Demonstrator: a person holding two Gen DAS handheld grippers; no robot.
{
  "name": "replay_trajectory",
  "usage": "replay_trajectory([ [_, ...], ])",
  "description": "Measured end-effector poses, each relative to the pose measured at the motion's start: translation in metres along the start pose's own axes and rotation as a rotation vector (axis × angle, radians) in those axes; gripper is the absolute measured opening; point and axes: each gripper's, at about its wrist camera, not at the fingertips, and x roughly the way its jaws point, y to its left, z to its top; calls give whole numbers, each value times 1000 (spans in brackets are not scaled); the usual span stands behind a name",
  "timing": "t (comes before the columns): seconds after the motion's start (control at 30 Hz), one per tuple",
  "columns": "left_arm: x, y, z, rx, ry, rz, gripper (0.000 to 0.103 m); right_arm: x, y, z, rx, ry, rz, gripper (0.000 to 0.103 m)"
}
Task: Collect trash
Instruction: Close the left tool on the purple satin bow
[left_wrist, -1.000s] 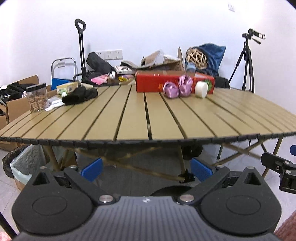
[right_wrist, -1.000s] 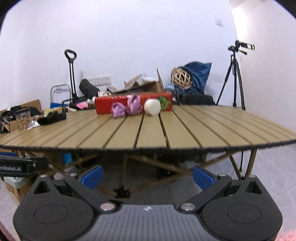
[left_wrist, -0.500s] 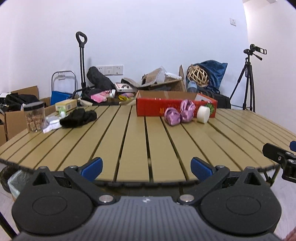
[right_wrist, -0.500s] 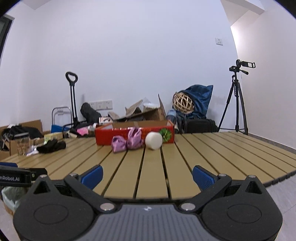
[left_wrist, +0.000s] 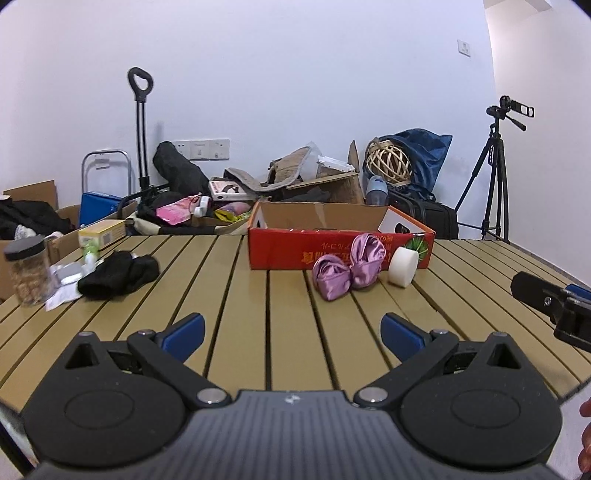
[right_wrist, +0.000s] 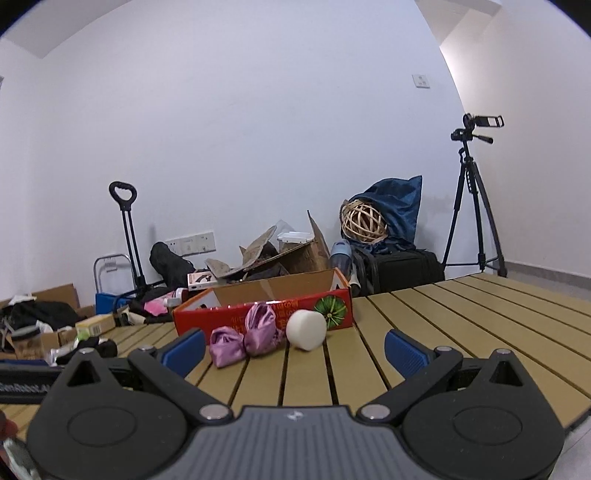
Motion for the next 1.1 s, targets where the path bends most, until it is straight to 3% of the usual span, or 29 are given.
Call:
replay_trajectory([
  [0.33,85,-24,45,-22,70,-63,103,80,-26,31,104,102,-57,103],
  [0.5,133,-38,58,-10,124,-55,103,120,-46,44,188,184,-70,103],
  [0.87,224,-70,58,76,199,-24,103,183,-59,55,191,248,-43,103],
  [1.0,250,-76,52,84,251,-42,103,199,-67,54,213,257,-37,103],
  [1.1,262,-79,48,107,255,-15,103,208,-73,50,227,267,-40,103],
])
